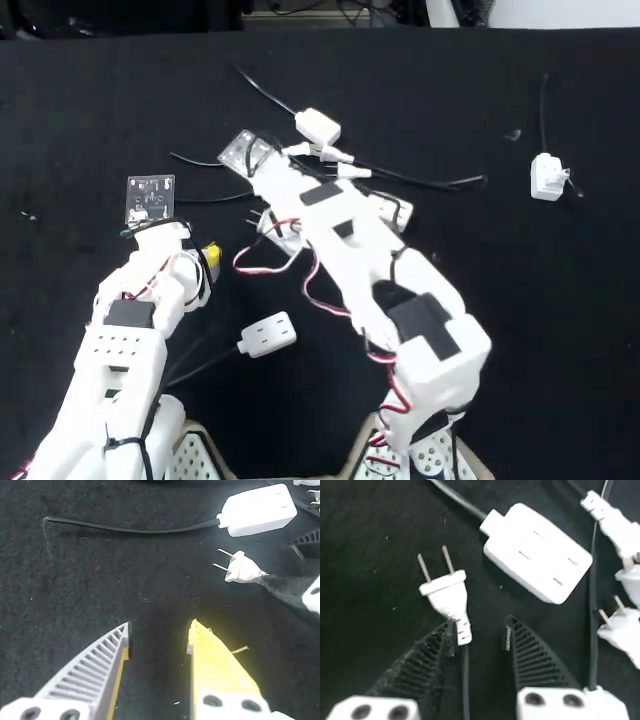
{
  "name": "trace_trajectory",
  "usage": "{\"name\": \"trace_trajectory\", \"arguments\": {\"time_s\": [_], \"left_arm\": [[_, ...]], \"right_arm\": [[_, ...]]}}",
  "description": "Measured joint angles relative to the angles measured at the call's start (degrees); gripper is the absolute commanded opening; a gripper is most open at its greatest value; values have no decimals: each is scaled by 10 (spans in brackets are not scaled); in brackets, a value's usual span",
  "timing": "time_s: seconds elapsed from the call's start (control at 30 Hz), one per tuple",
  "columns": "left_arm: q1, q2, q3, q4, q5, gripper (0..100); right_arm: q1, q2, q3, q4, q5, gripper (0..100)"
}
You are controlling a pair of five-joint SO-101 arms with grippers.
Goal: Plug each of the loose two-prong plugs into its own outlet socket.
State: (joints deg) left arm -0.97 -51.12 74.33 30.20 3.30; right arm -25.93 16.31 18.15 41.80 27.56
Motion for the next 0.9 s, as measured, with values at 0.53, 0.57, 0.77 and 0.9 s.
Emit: {"name": "trace_trajectory", "arguments": {"time_s": [0.53, 0.57, 0.77, 0.9], "left_arm": [[0, 0, 0, 0, 0, 195], [0, 0, 0, 0, 0, 195], [0, 0, 0, 0, 0, 195], [0, 0, 0, 0, 0, 195]], "right_arm": [[-1, 62, -92, 136, 68, 152], [-1, 62, -92, 141, 70, 152], [-4, 62, -93, 141, 74, 152], [-14, 62, -113, 141, 74, 152]]}}
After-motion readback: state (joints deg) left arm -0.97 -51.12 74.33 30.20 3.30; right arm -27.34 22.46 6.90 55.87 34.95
